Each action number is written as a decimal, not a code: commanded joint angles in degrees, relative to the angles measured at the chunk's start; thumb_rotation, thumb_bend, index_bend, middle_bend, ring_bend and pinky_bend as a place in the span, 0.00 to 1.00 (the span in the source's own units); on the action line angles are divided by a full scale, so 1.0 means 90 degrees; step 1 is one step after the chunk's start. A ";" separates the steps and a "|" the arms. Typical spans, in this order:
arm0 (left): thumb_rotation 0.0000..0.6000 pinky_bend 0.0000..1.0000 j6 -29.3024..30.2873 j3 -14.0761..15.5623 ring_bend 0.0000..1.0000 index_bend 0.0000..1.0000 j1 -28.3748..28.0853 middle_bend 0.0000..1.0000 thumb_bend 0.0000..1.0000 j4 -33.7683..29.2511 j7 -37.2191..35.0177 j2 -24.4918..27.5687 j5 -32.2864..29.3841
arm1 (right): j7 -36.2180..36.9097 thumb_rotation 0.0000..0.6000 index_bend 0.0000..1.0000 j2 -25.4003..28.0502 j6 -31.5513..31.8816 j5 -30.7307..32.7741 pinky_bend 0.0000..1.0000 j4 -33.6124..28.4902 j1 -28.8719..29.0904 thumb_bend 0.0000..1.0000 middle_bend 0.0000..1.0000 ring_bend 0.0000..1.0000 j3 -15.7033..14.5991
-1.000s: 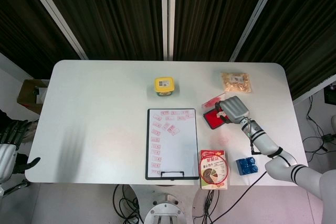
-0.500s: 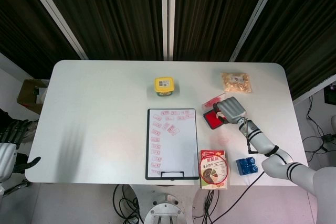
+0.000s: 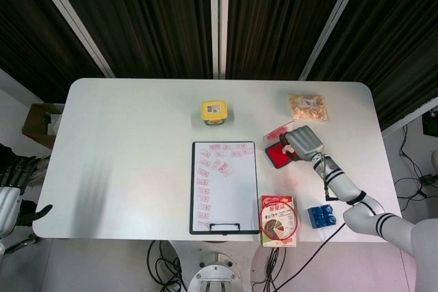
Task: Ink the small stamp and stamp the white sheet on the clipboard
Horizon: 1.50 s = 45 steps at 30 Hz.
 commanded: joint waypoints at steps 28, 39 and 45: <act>1.00 0.16 0.0270 0.0078 0.07 0.10 0.0192 0.09 0.00 0.0150 -0.0284 0.0030 0.0082 | -0.4129 1.00 1.00 -0.0599 0.0576 0.2267 1.00 -0.3184 0.0389 0.53 0.88 0.93 0.0920; 1.00 0.16 0.0260 0.0060 0.07 0.10 0.0199 0.09 0.00 0.0280 -0.0461 0.0025 0.0053 | -0.5320 1.00 1.00 -0.1285 0.0695 0.4083 1.00 -0.3006 0.0986 0.54 0.88 0.93 0.1219; 1.00 0.16 0.0239 0.0057 0.07 0.10 0.0200 0.09 0.00 0.0343 -0.0528 0.0020 0.0037 | -0.5447 1.00 1.00 -0.1465 0.0691 0.4351 1.00 -0.2658 0.1153 0.54 0.88 0.93 0.1131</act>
